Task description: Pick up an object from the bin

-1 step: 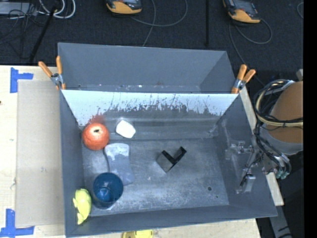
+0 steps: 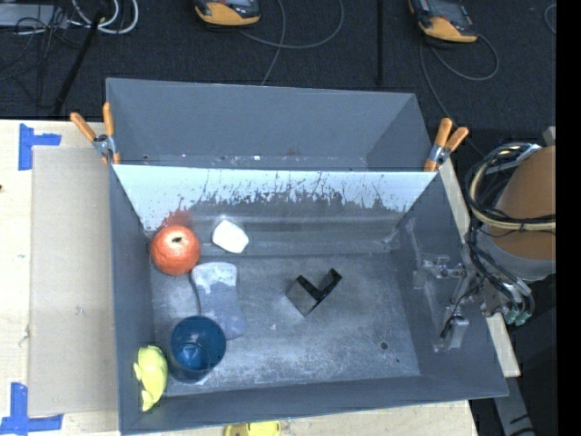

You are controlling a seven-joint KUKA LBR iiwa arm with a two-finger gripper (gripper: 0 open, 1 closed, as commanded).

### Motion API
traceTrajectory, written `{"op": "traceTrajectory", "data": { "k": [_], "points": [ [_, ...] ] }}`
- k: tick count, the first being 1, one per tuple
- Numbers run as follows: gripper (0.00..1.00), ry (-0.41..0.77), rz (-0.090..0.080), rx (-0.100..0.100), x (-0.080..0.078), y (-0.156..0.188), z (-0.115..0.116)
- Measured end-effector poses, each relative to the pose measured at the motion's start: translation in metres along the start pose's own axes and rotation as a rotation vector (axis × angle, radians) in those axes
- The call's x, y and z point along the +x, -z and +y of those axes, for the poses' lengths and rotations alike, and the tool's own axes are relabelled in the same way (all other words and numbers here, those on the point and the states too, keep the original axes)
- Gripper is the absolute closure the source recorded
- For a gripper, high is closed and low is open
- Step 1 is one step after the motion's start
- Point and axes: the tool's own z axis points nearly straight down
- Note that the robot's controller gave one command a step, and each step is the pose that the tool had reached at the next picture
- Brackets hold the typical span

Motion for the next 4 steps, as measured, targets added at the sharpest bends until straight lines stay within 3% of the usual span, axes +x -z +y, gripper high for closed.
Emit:
{"op": "traceTrajectory", "data": {
  "k": [1, 2, 3, 4],
  "points": [
    [0.00, -0.004, -0.002, 0.001, -0.001, -0.002, 0.001],
    [0.00, 0.055, 0.003, -0.003, -0.013, -0.044, 0.040],
    [0.00, -0.010, 0.000, 0.001, -0.012, -0.052, 0.058],
    [0.00, -0.102, -0.001, 0.000, -0.057, -0.058, 0.088]
  ]
}}
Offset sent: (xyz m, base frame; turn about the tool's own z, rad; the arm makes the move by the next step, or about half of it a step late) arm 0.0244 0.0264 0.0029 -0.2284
